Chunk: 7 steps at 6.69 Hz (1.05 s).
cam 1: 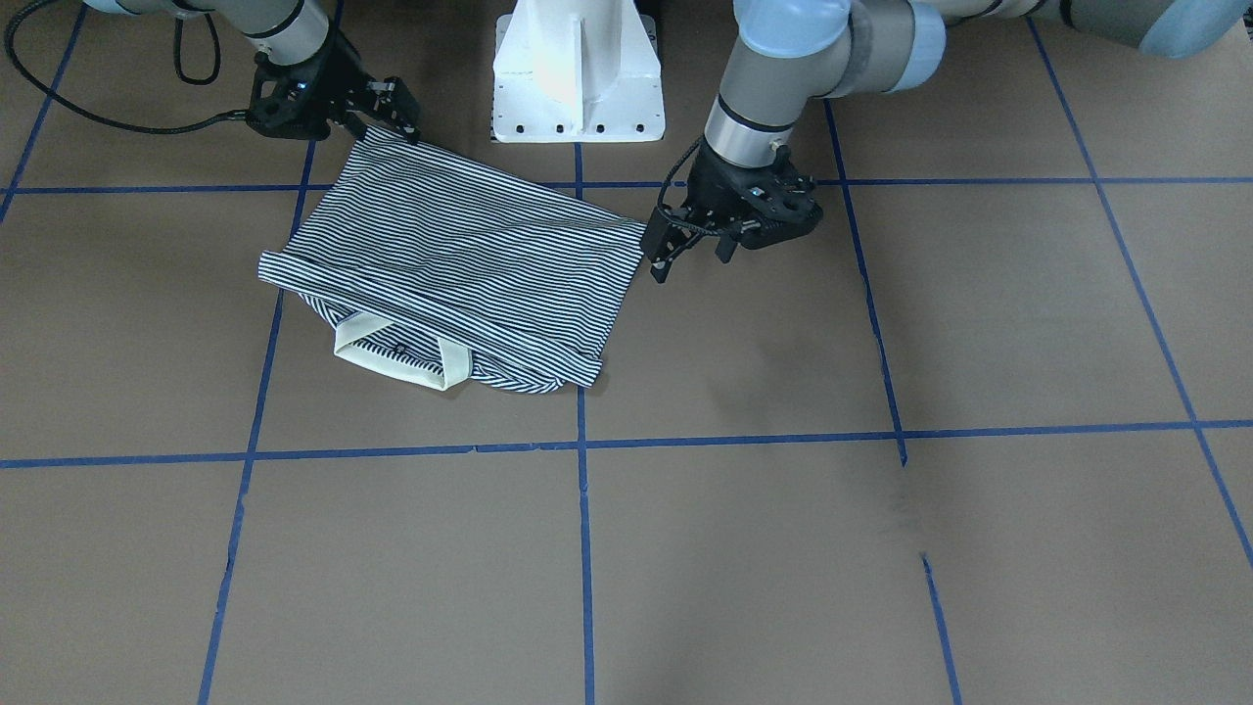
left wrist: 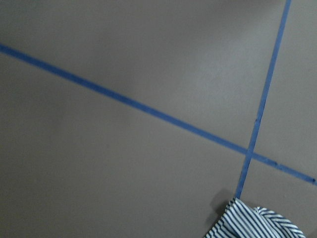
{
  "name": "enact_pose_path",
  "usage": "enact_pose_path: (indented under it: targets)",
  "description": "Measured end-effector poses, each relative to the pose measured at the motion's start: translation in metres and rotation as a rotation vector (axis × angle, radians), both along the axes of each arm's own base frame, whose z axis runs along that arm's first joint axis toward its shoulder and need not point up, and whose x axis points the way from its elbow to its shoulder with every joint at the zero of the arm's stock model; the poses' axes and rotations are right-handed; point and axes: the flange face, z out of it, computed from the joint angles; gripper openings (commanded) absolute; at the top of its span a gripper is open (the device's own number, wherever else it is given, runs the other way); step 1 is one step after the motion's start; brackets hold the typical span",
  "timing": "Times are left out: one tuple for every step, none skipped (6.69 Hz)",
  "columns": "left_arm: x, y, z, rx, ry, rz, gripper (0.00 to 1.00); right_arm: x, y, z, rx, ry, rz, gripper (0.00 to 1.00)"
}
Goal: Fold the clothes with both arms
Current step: 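Move the right gripper to the collar edge while the left reaches the near corner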
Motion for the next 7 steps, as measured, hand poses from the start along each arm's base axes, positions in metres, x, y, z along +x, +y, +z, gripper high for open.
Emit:
enact_pose_path:
  targets:
    - [0.036,0.046,0.006,-0.071,-0.025,-0.006,0.96,0.004,-0.020,-0.014,0.019,-0.023,0.049,1.00]
    - [0.063,0.079,0.013,-0.127,-0.051,-0.013,0.95,0.004,-0.032,-0.022,0.037,-0.032,0.088,1.00]
    - [0.080,0.091,0.018,-0.161,-0.071,-0.028,0.94,0.001,-0.039,-0.027,0.048,-0.033,0.111,1.00]
    - [0.092,0.093,0.022,-0.176,-0.086,-0.045,0.94,0.000,-0.041,-0.029,0.052,-0.035,0.119,1.00]
    - [0.100,0.091,0.026,-0.177,-0.100,-0.062,0.91,0.000,-0.043,-0.030,0.053,-0.035,0.122,1.00]
    - [0.104,0.088,0.029,-0.171,-0.112,-0.079,0.82,-0.001,-0.043,-0.029,0.052,-0.032,0.122,1.00]
    - [0.106,0.085,0.032,-0.168,-0.119,-0.088,0.47,-0.001,-0.044,-0.028,0.051,-0.031,0.122,1.00]
